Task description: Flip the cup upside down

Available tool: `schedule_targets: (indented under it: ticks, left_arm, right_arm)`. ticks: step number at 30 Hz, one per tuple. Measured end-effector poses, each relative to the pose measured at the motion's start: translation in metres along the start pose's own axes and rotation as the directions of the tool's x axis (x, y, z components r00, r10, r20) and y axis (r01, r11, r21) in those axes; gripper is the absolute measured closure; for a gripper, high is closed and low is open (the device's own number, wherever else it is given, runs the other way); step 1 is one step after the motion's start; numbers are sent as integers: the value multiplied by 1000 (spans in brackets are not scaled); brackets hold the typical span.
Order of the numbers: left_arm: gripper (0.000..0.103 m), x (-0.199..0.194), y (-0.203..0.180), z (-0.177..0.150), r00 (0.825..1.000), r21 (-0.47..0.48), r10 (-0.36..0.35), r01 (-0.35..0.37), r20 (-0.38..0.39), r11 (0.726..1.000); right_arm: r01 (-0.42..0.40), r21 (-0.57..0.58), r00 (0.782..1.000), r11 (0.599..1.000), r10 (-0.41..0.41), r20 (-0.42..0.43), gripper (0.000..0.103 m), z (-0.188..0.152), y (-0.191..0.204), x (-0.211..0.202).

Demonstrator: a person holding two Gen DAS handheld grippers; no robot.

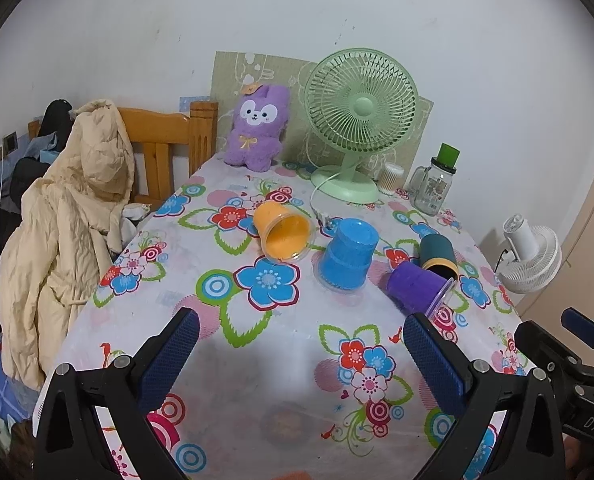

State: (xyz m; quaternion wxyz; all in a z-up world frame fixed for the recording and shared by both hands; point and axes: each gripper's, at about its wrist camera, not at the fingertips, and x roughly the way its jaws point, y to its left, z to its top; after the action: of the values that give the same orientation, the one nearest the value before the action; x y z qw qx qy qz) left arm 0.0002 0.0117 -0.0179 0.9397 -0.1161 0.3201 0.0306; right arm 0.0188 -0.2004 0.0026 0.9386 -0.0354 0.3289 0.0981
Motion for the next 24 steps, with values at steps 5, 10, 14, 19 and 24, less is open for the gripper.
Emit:
schedule_targets:
  ticks: [5,10,14,19,24]
  left_arm:
    - [0,10,3,-3,999,-6,1,-1,-32,1000]
    - [0,24,9,-5,997,-10,-2,2,-71,1000]
    - [0,44,12,2,995,8,4,-3,-104,1000]
    - [0,67,14,11,989,43,13,-7,-144,999]
    - [0,92,13,21,983,94,47,-31,-175,995]
  right_arm:
    - [-9,1,999,1000,9,-31,0,-1,0,13]
    - [-24,-10,997,1000,23,-68,0,4,4,30]
    - [-43,-31,996,999,40,-85,0,13,9,47]
    - [-77,-73,992,994,70,-102,0,33,19,72]
    - [-114,-127,987,985,98,-125,0,60,32,100]
